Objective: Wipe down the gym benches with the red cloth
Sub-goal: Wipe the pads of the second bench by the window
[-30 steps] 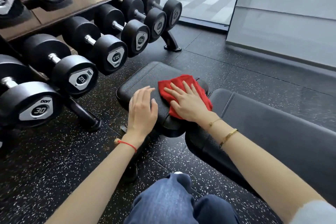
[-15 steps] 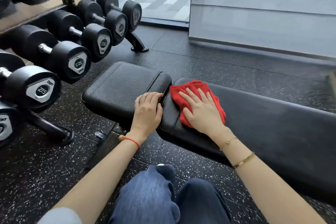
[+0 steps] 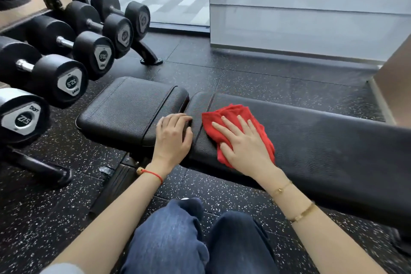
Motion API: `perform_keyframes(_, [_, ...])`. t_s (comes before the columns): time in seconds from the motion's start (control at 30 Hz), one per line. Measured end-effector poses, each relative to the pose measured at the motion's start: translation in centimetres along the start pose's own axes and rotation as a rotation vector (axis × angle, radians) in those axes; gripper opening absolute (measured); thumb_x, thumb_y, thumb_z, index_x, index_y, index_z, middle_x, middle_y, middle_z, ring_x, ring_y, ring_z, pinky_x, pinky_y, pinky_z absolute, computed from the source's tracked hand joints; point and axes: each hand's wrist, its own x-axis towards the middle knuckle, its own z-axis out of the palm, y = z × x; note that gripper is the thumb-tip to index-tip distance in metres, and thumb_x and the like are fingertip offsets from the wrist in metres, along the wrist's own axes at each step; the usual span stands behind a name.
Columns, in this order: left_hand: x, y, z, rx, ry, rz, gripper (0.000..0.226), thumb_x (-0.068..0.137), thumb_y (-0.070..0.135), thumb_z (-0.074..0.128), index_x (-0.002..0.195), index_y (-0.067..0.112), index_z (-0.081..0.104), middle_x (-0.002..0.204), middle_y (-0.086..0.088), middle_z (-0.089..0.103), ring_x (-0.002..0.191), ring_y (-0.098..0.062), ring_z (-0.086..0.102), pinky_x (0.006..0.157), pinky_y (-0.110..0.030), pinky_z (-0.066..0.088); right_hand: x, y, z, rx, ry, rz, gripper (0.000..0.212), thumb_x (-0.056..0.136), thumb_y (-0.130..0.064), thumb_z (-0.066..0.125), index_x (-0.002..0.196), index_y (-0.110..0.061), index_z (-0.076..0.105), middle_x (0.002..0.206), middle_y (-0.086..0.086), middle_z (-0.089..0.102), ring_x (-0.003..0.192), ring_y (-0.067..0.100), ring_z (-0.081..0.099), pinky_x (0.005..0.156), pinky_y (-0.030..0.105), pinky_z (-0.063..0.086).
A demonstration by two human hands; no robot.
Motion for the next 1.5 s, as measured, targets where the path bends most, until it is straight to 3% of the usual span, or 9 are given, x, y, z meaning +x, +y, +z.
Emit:
perform_keyframes(0.2, [0.0, 2.5, 0.8, -0.025, -0.045, 0.053, 0.036, 0.091, 0.028, 0.05, 0.119, 0.013, 0.065, 0.127, -0.004, 0.063, 0.125, -0.027, 0.053, 0.112, -0.051, 0.034, 3.1, 4.2, -1.1, -0.04, 0.029, 0.319, 0.056, 0.097, -0.041, 0.037, 0.152, -0.04, 0.023, 0.164, -0.006, 0.015, 0.15, 0.033, 0.01, 0.122, 0.048, -0.001])
perform_keyframes(0.47, [-0.2, 6.0, 2.1, 0.0, -0.025, 0.127, 0.037, 0.09, 0.032, 0.046, 0.115, 0.014, 0.066, 0.123, -0.004, 0.065, 0.119, -0.028, 0.056, 0.108, -0.044, 0.039, -1.6, 1.9, -0.7, 0.02, 0.031, 0.115, 0.058, 0.095, -0.039, 0.042, 0.15, -0.042, 0.027, 0.162, -0.009, 0.021, 0.15, 0.03, 0.011, 0.123, 0.044, 0.0])
perform_keyframes(0.57, [-0.2, 7.2, 2.7, -0.025, -0.032, 0.145, 0.037, 0.09, 0.032, 0.046, 0.116, 0.014, 0.065, 0.123, -0.003, 0.065, 0.12, -0.027, 0.056, 0.108, -0.043, 0.038, -4.8, 3.8, -1.3, 0.006, 0.053, 0.143, 0.057, 0.095, -0.039, 0.042, 0.15, -0.044, 0.027, 0.161, -0.012, 0.021, 0.151, 0.027, 0.011, 0.123, 0.041, 0.0])
perform_keyframes(0.87, [-0.6, 9.0, 4.3, -0.012, -0.072, 0.161, 0.037, 0.091, 0.035, 0.043, 0.116, 0.017, 0.064, 0.123, -0.001, 0.063, 0.12, -0.025, 0.054, 0.107, -0.045, 0.04, -7.0, 14.2, -4.1, -0.049, 0.093, 0.559, 0.055, 0.098, -0.039, 0.038, 0.151, -0.042, 0.026, 0.162, -0.008, 0.019, 0.149, 0.032, 0.014, 0.122, 0.046, 0.001])
perform_keyframes(1.23, [-0.8, 8.8, 4.2, -0.02, -0.08, 0.177, 0.041, 0.089, 0.035, 0.041, 0.119, 0.018, 0.063, 0.127, 0.001, 0.063, 0.123, -0.024, 0.053, 0.107, -0.045, 0.04, -6.1, 7.1, -2.4, 0.0, 0.046, 0.229, 0.058, 0.094, -0.04, 0.043, 0.15, -0.042, 0.028, 0.161, -0.011, 0.021, 0.15, 0.029, 0.012, 0.123, 0.043, 0.001])
perform_keyframes(1.37, [-0.9, 8.8, 4.0, -0.036, -0.074, 0.188, 0.041, 0.09, 0.033, 0.04, 0.12, 0.016, 0.064, 0.128, -0.001, 0.063, 0.125, -0.024, 0.052, 0.108, -0.043, 0.039, -9.8, 10.3, -3.1, 0.0, 0.077, 0.287, 0.057, 0.095, -0.041, 0.043, 0.149, -0.045, 0.028, 0.161, -0.014, 0.022, 0.151, 0.026, 0.013, 0.123, 0.042, 0.003])
perform_keyframes(1.5, [-1.1, 9.0, 4.0, -0.045, -0.077, 0.199, 0.041, 0.091, 0.03, 0.041, 0.122, 0.014, 0.064, 0.13, -0.002, 0.063, 0.126, -0.025, 0.053, 0.111, -0.043, 0.038, -12.0, 15.2, -4.5, -0.034, 0.113, 0.489, 0.056, 0.096, -0.039, 0.044, 0.149, -0.043, 0.029, 0.161, -0.01, 0.023, 0.149, 0.029, 0.017, 0.123, 0.044, 0.005])
